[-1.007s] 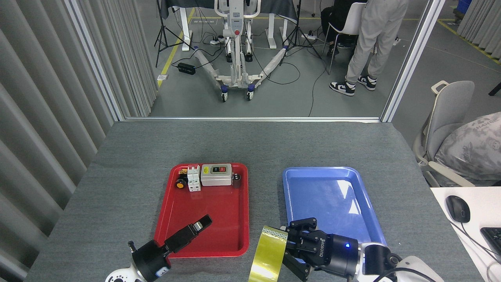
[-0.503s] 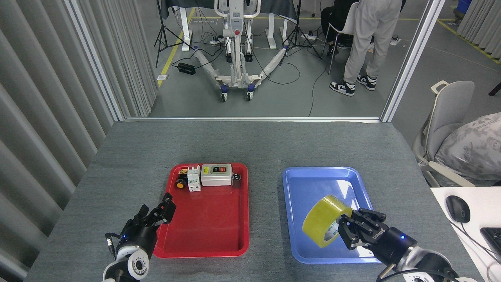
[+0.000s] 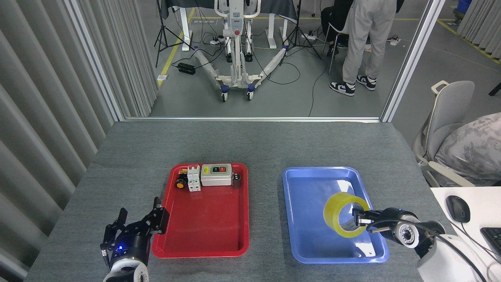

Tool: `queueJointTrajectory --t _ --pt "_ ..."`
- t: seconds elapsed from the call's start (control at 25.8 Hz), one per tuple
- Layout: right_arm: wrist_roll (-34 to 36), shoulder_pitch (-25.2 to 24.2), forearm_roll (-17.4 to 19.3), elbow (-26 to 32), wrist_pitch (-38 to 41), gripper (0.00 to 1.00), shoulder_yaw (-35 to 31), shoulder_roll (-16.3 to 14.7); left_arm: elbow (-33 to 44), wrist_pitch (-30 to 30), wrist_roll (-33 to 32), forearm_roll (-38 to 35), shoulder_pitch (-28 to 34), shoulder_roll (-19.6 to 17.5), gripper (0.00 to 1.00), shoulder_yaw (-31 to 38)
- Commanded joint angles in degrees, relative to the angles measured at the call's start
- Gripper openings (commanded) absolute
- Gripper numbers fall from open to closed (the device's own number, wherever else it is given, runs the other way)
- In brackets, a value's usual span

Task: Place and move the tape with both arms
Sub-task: 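Carry the tape with the right gripper over the blue tray, then lower the tape into the blue tray and open the right gripper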

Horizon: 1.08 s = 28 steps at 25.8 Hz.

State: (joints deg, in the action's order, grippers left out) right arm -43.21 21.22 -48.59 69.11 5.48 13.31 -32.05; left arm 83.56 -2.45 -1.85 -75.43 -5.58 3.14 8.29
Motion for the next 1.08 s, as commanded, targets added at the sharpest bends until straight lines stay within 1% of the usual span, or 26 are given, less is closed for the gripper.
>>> queueJointTrajectory --t 0.0,0.15,0.23,0.31,0.39,0.46,0.54,0.74,0.81,0.97,1.05 --pt "-1.0 6.46 0.07 -10.13 -1.18 0.17 3.57 -0.64 -1.39 3.5 0.7 -0.51 0.04 -2.0 0.99 -0.02" --pt "-0.91 13.23 0.07 -20.76 -1.0 0.18 7.35 0.06 -1.39 13.43 4.13 -0.6 1.18 -7.27 0.99 -0.02" --pt "-0.82 15.95 0.07 -24.37 -0.56 0.18 8.31 0.41 -1.04 16.07 7.12 -0.6 2.23 -9.12 0.99 -0.02" --pt "-0.73 17.36 0.07 -26.22 0.05 0.18 8.31 1.12 -0.07 16.51 7.21 -0.69 3.55 -9.38 0.99 -0.02" --pt "-0.82 18.33 0.07 -28.06 0.23 0.18 8.4 2.87 0.28 16.51 7.3 -0.69 4.43 -9.91 0.99 -0.02" --pt "-0.73 18.5 0.07 -28.68 0.14 0.18 8.49 4.81 0.46 16.6 7.3 -0.69 4.78 -10.0 0.99 -0.02" --pt "-0.73 18.5 -0.01 -28.68 -0.12 0.18 9.46 6.04 1.16 16.51 7.21 -0.69 5.31 -9.56 0.99 -0.11" --pt "-0.56 18.59 0.07 -29.64 -0.21 0.18 10.34 7.09 3.36 14.75 7.21 -1.83 6.02 -9.03 0.99 -3.63" --pt "-0.38 18.59 -0.01 -29.82 -0.39 0.18 10.34 7.97 3.27 13.7 7.3 -2.18 5.75 -7.98 0.99 -3.8" --pt "-0.29 18.59 -0.01 -29.82 -0.56 0.18 10.34 7.97 3.01 14.14 8.0 -1.74 5.49 -6.74 0.99 -3.89" --pt "-0.21 18.59 -0.1 -29.82 -0.65 0.2 10.34 7.97 3.1 14.14 8.0 -1.65 5.49 -5.34 0.99 -3.98"
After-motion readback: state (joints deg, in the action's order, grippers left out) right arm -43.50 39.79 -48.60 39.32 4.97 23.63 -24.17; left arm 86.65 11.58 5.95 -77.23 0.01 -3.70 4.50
